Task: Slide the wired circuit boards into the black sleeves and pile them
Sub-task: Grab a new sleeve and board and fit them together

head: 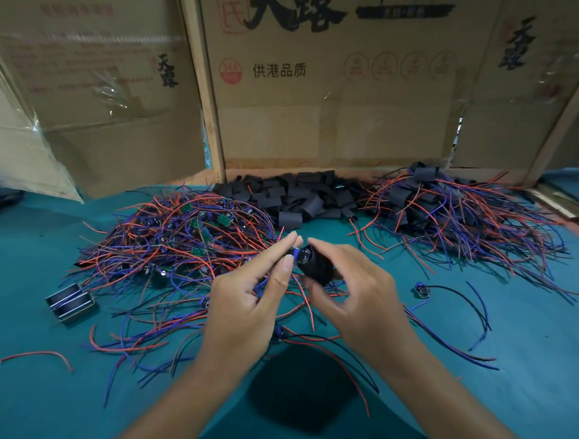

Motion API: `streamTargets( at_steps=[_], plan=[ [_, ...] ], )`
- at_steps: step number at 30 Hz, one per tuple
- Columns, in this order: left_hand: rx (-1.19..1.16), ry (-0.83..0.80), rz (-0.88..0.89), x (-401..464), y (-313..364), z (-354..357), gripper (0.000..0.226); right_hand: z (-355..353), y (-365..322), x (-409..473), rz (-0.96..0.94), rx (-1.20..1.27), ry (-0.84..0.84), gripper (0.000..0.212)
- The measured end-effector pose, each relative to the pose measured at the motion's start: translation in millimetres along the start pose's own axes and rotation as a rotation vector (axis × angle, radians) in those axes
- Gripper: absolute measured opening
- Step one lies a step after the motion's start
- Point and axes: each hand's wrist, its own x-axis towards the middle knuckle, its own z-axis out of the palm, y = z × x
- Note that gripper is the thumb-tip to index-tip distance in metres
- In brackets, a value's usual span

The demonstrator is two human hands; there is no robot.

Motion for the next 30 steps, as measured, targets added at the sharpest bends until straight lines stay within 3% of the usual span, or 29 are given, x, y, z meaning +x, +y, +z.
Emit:
streamTargets(
  at_steps=[8,13,17,23,30],
  plan=[
    [0.208,-0.007,0.088,4.7,0.0,-6.8,0.025,-6.7,-0.9,2.6,-0.041,-0.099,-0.008,0.04],
    [0.236,-0.001,0.142,5.1,-0.1,-6.7,0.011,-8.6,0.1,4.2,-0.06,-0.118,-0.028,0.039],
    [0.289,-0.005,0.174,3.1,0.4,-6.0,0.021,-9.6,0.0,4.6,-0.047,-0.115,-0.02,0.04],
    [0.227,-0.021,0.125,1.4,2.5,-2.9,0.032,-10.4,-0.6,4.2,-0.048,-0.133,-0.02,0.041],
    [0.139,-0.069,-0.062,3.6,1.4,-1.1,0.025,-8.7,2.7,2.5,-0.013,-0.176,-0.113,0.043]
  ],
)
